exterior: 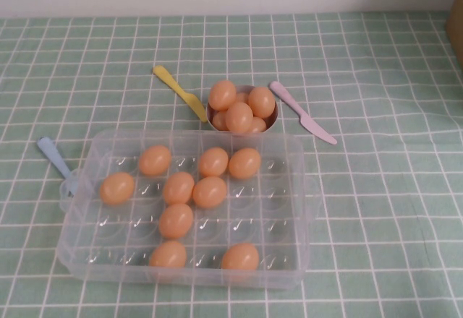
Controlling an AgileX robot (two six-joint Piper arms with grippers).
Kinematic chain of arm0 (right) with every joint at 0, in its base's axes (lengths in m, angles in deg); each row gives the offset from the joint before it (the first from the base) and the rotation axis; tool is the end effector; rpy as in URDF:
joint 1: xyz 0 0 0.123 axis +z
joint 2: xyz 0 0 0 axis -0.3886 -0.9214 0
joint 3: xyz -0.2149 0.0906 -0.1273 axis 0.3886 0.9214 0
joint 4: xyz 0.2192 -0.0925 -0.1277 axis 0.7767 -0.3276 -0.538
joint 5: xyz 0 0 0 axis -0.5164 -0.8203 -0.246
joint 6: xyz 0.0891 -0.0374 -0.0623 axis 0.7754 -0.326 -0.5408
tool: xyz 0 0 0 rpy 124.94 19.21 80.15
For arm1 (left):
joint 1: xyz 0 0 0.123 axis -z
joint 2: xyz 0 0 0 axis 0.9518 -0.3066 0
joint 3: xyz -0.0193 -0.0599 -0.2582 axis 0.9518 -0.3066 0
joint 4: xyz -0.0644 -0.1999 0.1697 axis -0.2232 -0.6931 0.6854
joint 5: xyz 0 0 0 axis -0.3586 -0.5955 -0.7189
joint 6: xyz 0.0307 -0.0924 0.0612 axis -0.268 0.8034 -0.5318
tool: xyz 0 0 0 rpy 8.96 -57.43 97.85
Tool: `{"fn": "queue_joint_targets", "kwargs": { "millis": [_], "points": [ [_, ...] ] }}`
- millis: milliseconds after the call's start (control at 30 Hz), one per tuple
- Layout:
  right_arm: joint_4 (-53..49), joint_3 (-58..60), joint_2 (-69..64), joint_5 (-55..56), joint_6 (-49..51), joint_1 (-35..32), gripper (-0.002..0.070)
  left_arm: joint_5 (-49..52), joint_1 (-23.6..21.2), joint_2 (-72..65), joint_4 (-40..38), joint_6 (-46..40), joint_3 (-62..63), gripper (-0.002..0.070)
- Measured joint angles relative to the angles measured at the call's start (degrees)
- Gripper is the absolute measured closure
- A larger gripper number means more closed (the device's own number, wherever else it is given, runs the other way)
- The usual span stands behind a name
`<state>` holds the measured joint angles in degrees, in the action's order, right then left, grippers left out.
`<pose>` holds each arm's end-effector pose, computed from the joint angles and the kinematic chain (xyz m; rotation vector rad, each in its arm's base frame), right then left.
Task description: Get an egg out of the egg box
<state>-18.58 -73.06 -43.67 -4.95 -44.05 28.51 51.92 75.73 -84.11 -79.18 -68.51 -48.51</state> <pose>0.1265 0.0121 0.1807 -0.0181 1.7174 0.1266 0.1134 -0.0058 0.1645 0.1542 1.8663 0.0428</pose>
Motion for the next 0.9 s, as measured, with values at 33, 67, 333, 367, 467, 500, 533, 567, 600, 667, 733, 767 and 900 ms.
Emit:
{"fn": "queue_joint_targets", "kwargs": {
  "millis": [33, 67, 333, 367, 467, 500, 533, 567, 600, 667, 733, 767, 900],
  "points": [
    [0.0, 0.0, 1.7, -1.3, 0.0, 0.0, 0.0694, 0.0, 0.0, 0.0, 0.0, 0.0, 0.0, 0.0678],
    [0.0, 0.0, 3.8, -3.0, 0.0, 0.0, 0.0694, 0.0, 0.0, 0.0, 0.0, 0.0, 0.0, 0.0678],
    [0.0, 0.0, 7.1, -9.2, 0.0, -0.1, 0.0694, 0.0, 0.0, 0.1, 0.0, 0.0, 0.0, 0.0678],
    [0.0, 0.0, 7.1, -9.5, 0.0, -0.1, 0.0694, 0.0, 0.0, 0.1, 0.0, 0.0, 0.0, 0.0678],
    [0.0, 0.0, 7.1, -9.9, 0.0, -0.1, 0.0694, 0.0, 0.0, 0.1, 0.0, 0.0, 0.0, 0.0678],
    [0.0, 0.0, 7.1, -10.1, 0.0, -0.1, 0.0694, 0.0, 0.0, 0.1, 0.0, 0.0, 0.0, 0.0678],
    [0.0, 0.0, 7.1, -10.2, 0.0, -0.1, 0.0694, 0.0, 0.0, 0.1, 0.0, 0.0, 0.0, 0.0678],
    [0.0, 0.0, 7.1, -10.5, 0.0, -0.1, 0.0694, 0.0, 0.0, 0.1, 0.0, 0.0, 0.0, 0.0678],
    [0.0, 0.0, 7.1, -10.7, -0.4, -0.1, 0.0694, 0.0, 0.0, 0.1, 0.0, 0.0, 0.0, 0.0678],
    [1.6, 0.0, 7.1, -11.0, -3.0, -0.1, 0.0694, 0.0, 0.0, 0.1, 0.0, 0.0, 0.0, 0.0678],
    [3.5, 0.0, 7.1, -11.3, -5.9, -0.1, 0.0694, 0.0, 0.0, 0.1, 0.0, 0.0, 0.0, 0.0678],
    [5.3, 0.0, 7.1, -11.6, -8.8, -0.1, 0.0694, 0.0, 0.0, 0.1, 0.0, 0.0, 0.0, 0.0678],
    [7.7, 0.0, 7.1, -13.5, -12.1, -0.1, 0.0694, 0.0, 0.0, 0.1, 0.0, 0.0, 0.0, 0.0678]
  ]
}}
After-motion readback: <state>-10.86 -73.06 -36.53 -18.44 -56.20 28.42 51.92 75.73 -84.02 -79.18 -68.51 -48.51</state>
